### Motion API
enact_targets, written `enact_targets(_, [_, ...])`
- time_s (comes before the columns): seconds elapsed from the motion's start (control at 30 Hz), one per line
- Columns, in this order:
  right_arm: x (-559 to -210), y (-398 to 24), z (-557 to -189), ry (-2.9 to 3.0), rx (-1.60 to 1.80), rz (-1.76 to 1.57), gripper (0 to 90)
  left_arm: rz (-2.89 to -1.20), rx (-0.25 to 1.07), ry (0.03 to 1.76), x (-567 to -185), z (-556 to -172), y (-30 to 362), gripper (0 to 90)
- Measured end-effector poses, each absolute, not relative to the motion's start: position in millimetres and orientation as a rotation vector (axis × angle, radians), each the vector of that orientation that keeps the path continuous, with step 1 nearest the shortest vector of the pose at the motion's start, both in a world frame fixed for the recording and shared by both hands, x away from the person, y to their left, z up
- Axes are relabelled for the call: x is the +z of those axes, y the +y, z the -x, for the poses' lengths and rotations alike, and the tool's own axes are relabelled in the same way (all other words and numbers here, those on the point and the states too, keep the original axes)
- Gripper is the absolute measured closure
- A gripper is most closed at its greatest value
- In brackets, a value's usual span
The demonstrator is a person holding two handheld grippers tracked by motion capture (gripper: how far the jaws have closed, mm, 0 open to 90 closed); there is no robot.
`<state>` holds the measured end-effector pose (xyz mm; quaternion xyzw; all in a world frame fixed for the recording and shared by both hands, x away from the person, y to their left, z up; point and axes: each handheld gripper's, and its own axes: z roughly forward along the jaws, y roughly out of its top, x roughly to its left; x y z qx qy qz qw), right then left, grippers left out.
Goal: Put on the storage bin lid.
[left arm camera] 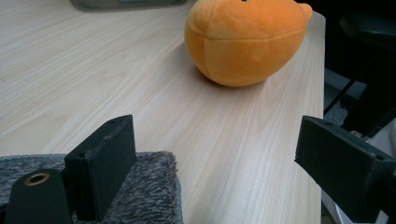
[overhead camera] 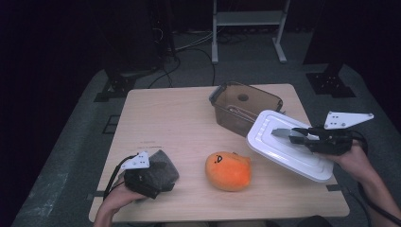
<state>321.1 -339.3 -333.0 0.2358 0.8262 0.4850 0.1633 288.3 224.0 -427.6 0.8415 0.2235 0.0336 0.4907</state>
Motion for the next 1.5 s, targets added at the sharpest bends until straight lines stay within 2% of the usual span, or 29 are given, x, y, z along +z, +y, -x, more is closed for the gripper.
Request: enact_targets(1.5, [-361, -380, -273, 2.357, 1.381, -0.733, 65.4, -2.044, 0.07, 0.538, -426, -288, 225, 10.3])
